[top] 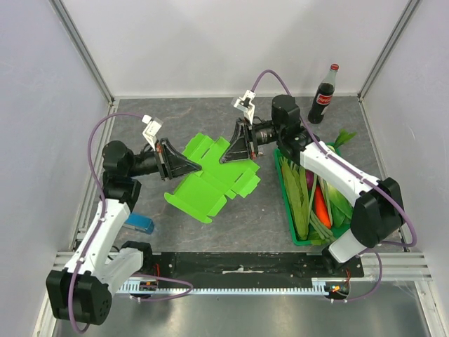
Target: Fold the paper box
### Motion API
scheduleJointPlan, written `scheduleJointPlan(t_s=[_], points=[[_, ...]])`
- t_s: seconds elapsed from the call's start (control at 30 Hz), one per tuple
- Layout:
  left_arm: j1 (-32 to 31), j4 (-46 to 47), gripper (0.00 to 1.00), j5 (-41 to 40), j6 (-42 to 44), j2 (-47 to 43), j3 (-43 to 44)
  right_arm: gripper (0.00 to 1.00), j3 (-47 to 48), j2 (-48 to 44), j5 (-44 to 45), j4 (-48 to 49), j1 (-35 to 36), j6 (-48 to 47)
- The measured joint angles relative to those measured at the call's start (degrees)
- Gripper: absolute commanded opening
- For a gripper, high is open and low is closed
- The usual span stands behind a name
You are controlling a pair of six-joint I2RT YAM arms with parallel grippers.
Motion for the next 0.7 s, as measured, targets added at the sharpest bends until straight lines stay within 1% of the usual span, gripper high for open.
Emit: scheduleJointPlan(t_s=[0.03,0.07,0.1,0.17,0.2,0.27,0.33,0.43,0.53,0.6,0.7], points=[[-0.13,-4.52,0.02,-0.52,3.63,-0.42,1.57,0.00,0.02,0.00,0.09,0.00,-0.07,-0.17],[-0.22,-5.29,0.06,-0.66,4.26,-0.50,1.81,0.00,0.04,0.00,0.15,-0.02,-0.07,-0.52],[-0.26,-7.28,0.20,-0.90,5.97,-0.76,2.32,0.00,0.13,0.00,0.24,-0.22,-0.07,-0.90],[-0.26,-10.73,0.53,-1.51,8.76,-1.03,3.28,0.00,0.26,-0.02,0.70,-0.92,0.00,-1.90],[-0.24,-12.66,0.57,-2.16,10.01,-1.03,3.93,0.00,0.52,-0.02,1.25,-2.03,0.00,-2.97],[-0.09,-17.35,0.69,-5.05,12.28,-1.60,5.44,0.00,1.11,0.00,2.62,-4.87,0.04,-5.22],[-0.09,-21.57,0.71,-9.05,14.49,-3.87,6.43,0.00,2.78,0.15,5.51,-10.75,0.24,-9.42],[-0.04,-27.43,0.71,-18.71,17.51,-11.13,7.21,0.00,5.73,0.68,10.60,-19.02,1.20,-15.32],[-0.15,-28.33,0.72,-26.32,19.39,-17.05,7.30,0.00,7.15,0.74,14.60,-24.63,2.89,-19.71],[-0.55,-27.98,0.70,-28.13,20.94,-18.69,8.02,0.00,7.61,1.03,16.46,-28.28,3.98,-22.38],[-1.03,-27.87,0.70,-27.80,23.28,-15.78,9.60,0.00,8.98,2.43,17.11,-32.59,4.68,-25.66]])
